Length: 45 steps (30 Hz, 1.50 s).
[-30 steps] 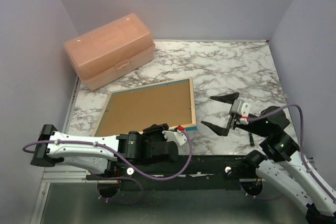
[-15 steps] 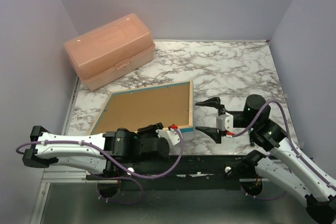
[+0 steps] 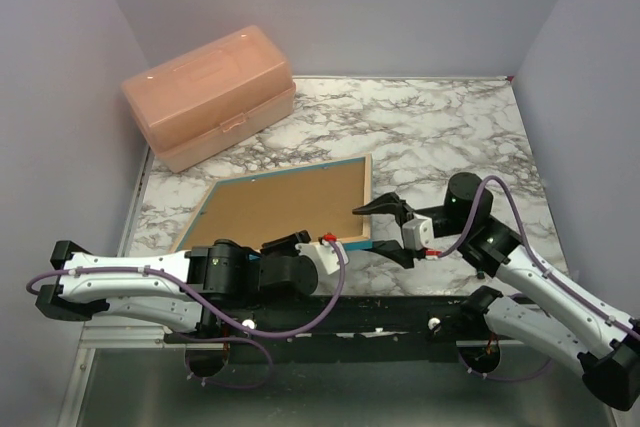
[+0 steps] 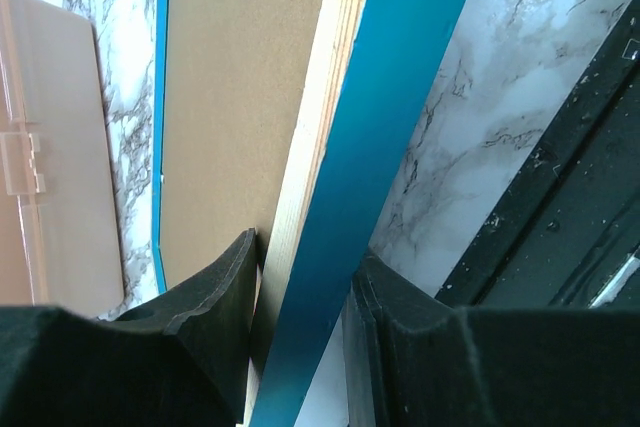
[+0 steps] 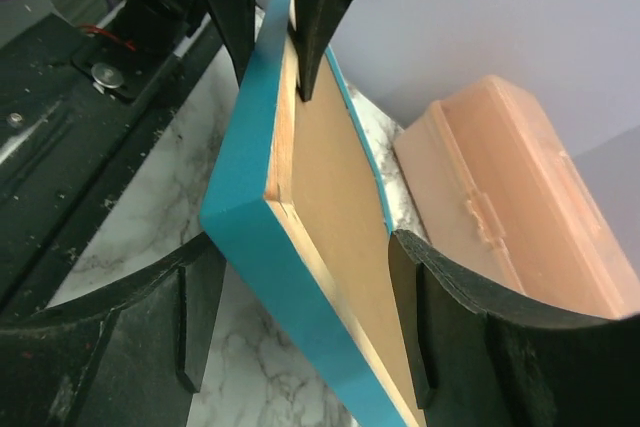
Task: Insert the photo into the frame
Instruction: Turn over the photo frame at the center of the board.
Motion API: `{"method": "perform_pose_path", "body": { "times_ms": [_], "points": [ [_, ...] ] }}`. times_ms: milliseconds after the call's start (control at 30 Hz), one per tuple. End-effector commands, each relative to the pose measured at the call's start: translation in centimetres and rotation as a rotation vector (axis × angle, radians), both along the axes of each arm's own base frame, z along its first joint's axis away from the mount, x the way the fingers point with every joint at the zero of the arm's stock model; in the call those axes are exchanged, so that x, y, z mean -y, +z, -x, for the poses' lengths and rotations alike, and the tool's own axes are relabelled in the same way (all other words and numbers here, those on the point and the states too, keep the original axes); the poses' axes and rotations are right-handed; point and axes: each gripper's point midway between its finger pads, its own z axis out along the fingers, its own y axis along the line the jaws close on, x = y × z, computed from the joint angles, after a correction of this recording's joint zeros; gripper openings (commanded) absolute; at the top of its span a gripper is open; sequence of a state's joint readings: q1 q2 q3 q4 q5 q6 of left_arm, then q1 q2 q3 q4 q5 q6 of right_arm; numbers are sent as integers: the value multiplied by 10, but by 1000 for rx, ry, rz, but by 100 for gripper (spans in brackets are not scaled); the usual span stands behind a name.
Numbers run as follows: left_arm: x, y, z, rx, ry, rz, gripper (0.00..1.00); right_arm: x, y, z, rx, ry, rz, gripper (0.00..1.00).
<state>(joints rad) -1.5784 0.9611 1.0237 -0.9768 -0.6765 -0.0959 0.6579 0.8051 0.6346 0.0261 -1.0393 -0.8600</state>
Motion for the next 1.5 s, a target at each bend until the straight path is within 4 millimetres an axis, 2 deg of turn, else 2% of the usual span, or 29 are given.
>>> {"method": "perform_pose_path", "body": {
  "times_ms": [0, 133, 233, 300, 367, 433, 567, 633, 900, 1100, 1167, 1233, 1467],
  "points": [
    [47, 34, 25, -171, -21, 297, 28, -13, 1, 7, 8, 76, -17, 68],
    [48, 38, 25, -175, -28, 309, 28, -17, -5, 6, -4, 91, 1, 51],
    [47, 41, 26, -176, -27, 313, 28, -17, -6, 7, -8, 90, 2, 29],
    [47, 43, 25, -176, -26, 318, 29, -16, -5, 7, -12, 85, 0, 17],
    [47, 46, 25, -173, -19, 326, 32, -14, -4, 9, -13, 79, -4, 12],
    [48, 52, 23, -168, -14, 343, 42, -12, -4, 10, -20, 71, -1, 11],
    [51, 70, 24, -172, -17, 392, 88, -9, -7, 12, -47, 64, 10, 6],
    [53, 83, 24, -171, -20, 421, 99, -8, -6, 14, -68, 61, 12, 3],
    [59, 140, 25, -184, -25, 569, 98, -8, -2, 12, -245, 9, 33, 1],
    [57, 166, 26, -206, -24, 691, 98, -10, 7, 12, -442, -36, 26, 1],
    [57, 169, 28, -223, -27, 729, 98, -11, 13, 4, -612, -120, 0, 1],
    [58, 170, 31, -248, -33, 762, 99, -10, 15, -14, -734, -253, -24, 1],
    [73, 152, 39, -346, -4, 802, 98, -14, -13, -40, -1073, -464, 15, 1]
  ]
}}
